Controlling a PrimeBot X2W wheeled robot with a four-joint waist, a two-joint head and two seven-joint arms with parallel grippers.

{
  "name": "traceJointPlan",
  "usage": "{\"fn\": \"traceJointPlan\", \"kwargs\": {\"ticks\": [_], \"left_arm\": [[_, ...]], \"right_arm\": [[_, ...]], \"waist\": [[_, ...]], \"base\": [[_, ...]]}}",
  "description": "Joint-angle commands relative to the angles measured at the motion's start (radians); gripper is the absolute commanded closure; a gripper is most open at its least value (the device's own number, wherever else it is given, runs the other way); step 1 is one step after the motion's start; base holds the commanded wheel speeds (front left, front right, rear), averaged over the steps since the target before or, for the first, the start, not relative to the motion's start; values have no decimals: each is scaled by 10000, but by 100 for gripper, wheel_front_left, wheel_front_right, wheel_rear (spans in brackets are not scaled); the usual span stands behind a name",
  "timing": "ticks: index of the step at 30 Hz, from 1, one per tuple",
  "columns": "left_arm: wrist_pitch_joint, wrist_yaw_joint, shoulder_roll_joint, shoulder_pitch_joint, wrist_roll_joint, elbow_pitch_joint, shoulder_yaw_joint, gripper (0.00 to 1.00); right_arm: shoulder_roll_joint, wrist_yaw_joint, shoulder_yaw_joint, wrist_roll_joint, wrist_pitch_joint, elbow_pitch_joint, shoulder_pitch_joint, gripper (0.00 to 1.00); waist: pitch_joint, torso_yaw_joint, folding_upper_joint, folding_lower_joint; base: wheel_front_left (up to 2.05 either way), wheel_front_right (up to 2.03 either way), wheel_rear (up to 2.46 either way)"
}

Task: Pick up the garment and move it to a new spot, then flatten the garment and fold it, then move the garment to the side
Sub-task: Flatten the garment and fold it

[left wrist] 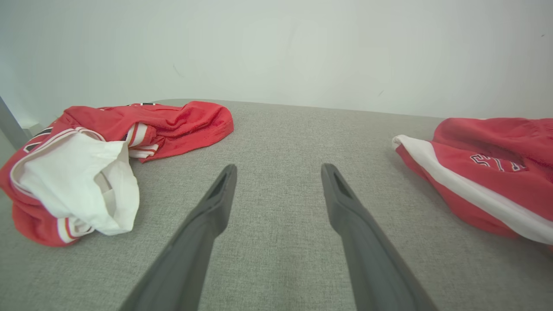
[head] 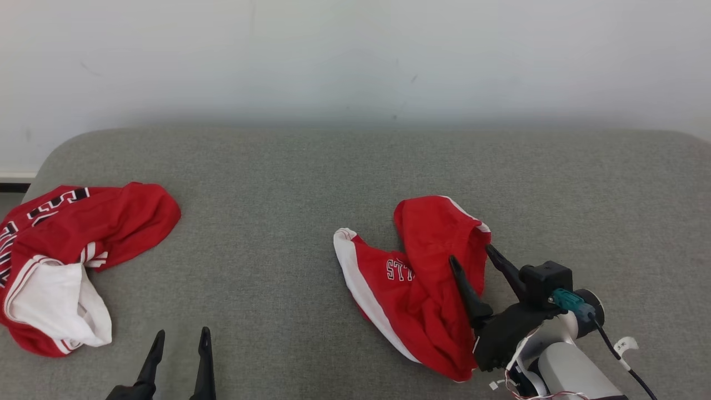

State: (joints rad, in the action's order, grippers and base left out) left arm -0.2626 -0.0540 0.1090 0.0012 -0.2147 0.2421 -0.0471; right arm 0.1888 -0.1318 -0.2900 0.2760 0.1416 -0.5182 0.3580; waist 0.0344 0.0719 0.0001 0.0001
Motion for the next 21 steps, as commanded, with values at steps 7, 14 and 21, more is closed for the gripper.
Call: {"fn": "traceJointPlan", "kwargs": {"ticks": [7, 14, 21], "left_arm": [[-33, -84, -59, -170, 79, 160, 112, 0], [-33, -135, -111, -97, 121, 202, 268, 0], [-33, -213, -192, -181, 190, 232, 262, 0]], "right_arm": [[-317, 22, -543, 630, -105, -1660, 619, 0], [165, 22, -741, 1030, 768, -2003, 1236, 100], [1039, 22, 170, 949, 1060, -2458, 1587, 100]], "waist": [[231, 451, -1, -1], [93, 312, -1, -1], [18, 198, -1, -1]], "base": [[0, 0, 0], [0, 0, 0], [0, 0, 0]]}}
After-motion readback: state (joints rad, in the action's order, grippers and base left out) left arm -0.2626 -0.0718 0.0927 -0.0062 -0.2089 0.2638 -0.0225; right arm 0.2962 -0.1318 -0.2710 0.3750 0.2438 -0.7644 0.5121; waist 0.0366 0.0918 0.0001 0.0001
